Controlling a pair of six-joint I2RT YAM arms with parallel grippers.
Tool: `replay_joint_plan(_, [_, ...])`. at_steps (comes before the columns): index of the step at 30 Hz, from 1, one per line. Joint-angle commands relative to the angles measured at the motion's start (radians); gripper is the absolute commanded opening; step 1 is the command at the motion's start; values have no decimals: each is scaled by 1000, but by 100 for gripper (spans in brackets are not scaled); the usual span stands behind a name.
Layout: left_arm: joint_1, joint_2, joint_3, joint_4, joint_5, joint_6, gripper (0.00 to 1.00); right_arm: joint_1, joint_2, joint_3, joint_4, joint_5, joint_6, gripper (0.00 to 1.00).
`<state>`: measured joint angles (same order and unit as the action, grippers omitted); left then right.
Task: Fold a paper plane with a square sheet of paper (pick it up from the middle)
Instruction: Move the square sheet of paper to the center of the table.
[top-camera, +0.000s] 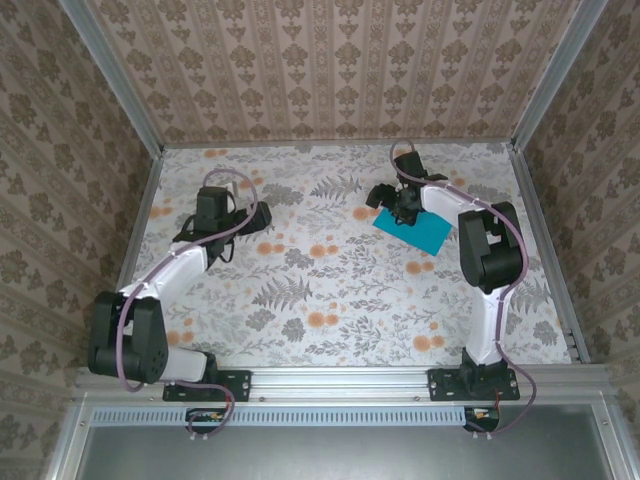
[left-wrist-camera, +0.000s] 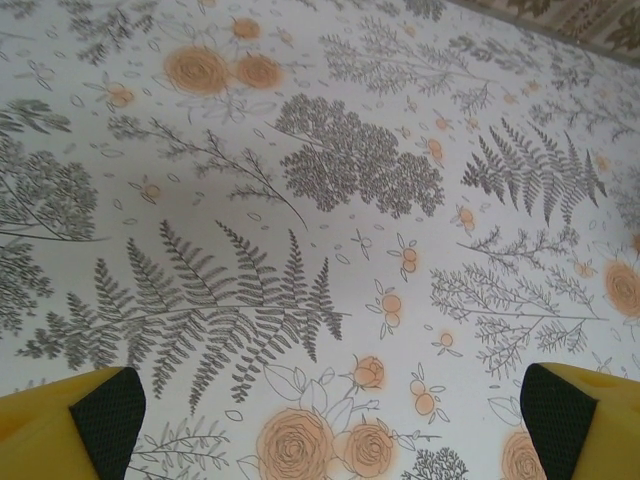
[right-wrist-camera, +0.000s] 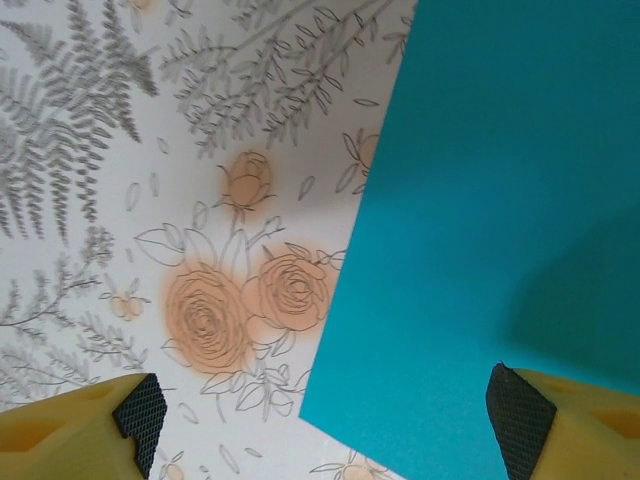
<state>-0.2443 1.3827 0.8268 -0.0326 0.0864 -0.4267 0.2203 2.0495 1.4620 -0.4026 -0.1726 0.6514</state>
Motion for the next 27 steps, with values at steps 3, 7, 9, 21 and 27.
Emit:
replay_joint_plan(3, [-25,35,49,-23,18,-24,100,20,36,26,-86,-5,-8,88])
replay_joint_plan(7, [-42,64,56,-17,22,-31,100,44,50,6,-128,-7,-45,87])
replay_joint_plan(9, [-48,76,60,-15,23,-34,100,53,52,-17,-130,-20,-54,87])
replay_joint_plan(21, [-82,124,65,-9,23,-60,100,269,-110,-325,-163,-62,-82,86])
replay_joint_plan(27, [-94,146,69,-3,27,-66,100,387,-253,-470,-221,-48,-121,86])
